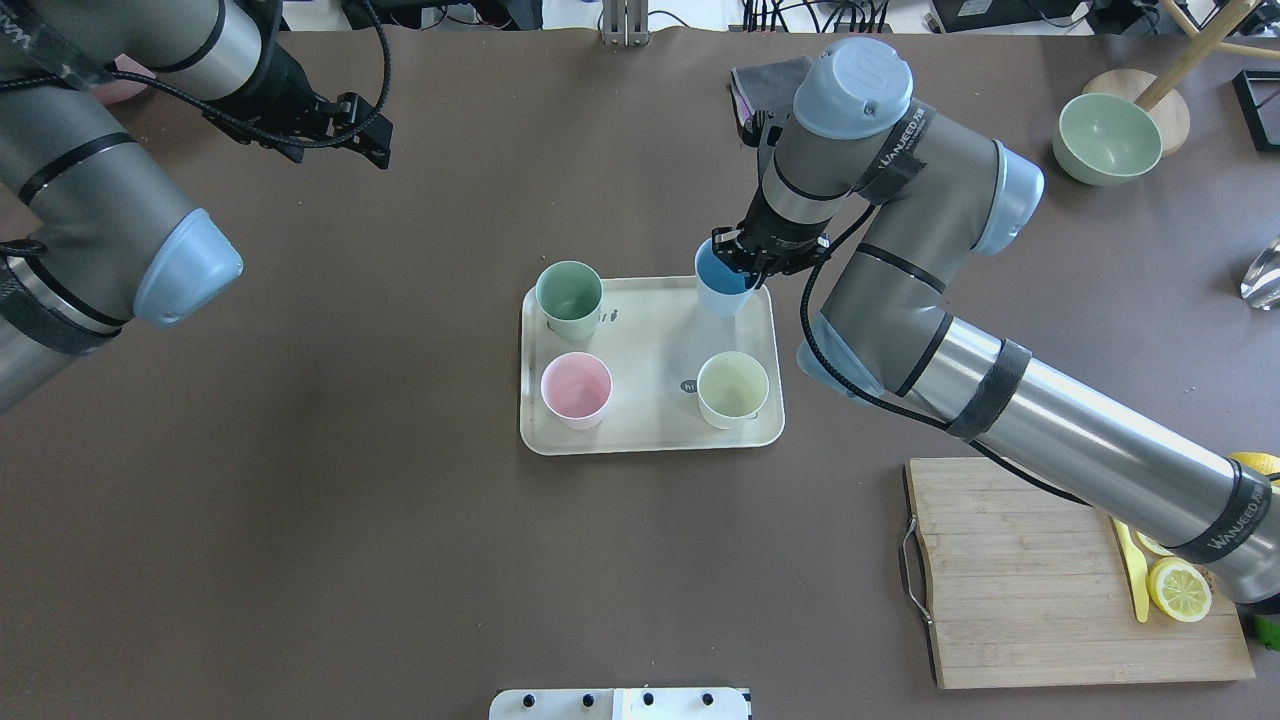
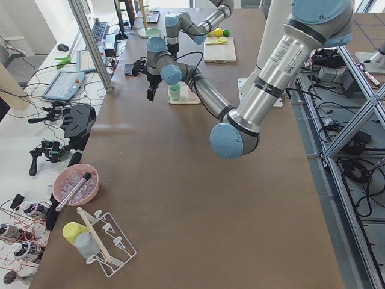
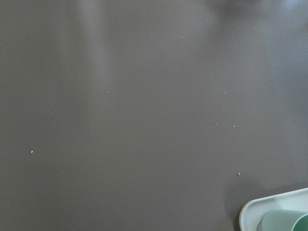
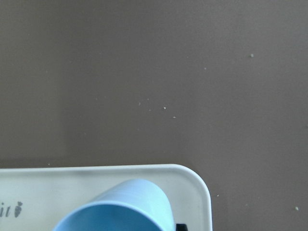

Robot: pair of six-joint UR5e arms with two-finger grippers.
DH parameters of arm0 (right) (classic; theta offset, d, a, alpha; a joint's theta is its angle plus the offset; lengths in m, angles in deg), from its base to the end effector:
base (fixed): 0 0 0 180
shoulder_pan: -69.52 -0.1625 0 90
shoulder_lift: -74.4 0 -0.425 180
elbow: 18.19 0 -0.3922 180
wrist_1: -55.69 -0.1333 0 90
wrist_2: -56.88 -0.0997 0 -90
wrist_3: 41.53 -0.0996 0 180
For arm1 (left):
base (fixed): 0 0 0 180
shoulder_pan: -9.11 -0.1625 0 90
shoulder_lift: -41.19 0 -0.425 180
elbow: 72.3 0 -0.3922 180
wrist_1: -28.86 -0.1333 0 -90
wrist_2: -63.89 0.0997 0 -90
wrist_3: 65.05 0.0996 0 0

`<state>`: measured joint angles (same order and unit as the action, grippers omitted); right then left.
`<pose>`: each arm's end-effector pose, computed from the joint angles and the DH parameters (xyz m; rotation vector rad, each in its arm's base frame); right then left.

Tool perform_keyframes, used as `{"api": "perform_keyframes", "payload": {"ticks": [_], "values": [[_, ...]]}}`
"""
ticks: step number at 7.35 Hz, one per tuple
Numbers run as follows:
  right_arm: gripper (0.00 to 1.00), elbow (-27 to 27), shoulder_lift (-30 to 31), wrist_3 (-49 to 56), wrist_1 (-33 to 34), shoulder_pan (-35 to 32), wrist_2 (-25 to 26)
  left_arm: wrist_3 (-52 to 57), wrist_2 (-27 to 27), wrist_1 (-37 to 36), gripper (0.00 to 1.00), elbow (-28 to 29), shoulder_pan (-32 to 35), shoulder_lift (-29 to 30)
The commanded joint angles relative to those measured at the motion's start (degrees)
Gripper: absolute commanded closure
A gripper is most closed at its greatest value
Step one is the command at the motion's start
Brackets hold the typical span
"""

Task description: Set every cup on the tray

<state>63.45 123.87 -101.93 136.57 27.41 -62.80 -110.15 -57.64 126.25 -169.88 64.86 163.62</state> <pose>-0.4928 -0.5586 0.2759 0.0111 -0.8595 0.0181 0.3034 -0.5898 0.2531 0.2887 0.9113 0.0528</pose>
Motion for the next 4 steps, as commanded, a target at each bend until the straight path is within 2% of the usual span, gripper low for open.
{"api": "perform_keyframes", "payload": {"ticks": [1,2,4], "values": [[0.94,-0.7,-0.2,-0.3,-1.2,1.2,1.3,1.0,-0.2,0.0,0.02,-0.2,0.4,-0.3],[0.02,-1.0,-0.2,-0.6,-1.3,1.2,1.4,0.9,-0.2,-0.1,0.02,-0.9,0.6,-0.4],[0.00,-0.4,-1.0,-2.6,-0.8,0.5,0.7,0.9,-0.2,-0.1,0.02,-1.7,0.7,-1.5]]}}
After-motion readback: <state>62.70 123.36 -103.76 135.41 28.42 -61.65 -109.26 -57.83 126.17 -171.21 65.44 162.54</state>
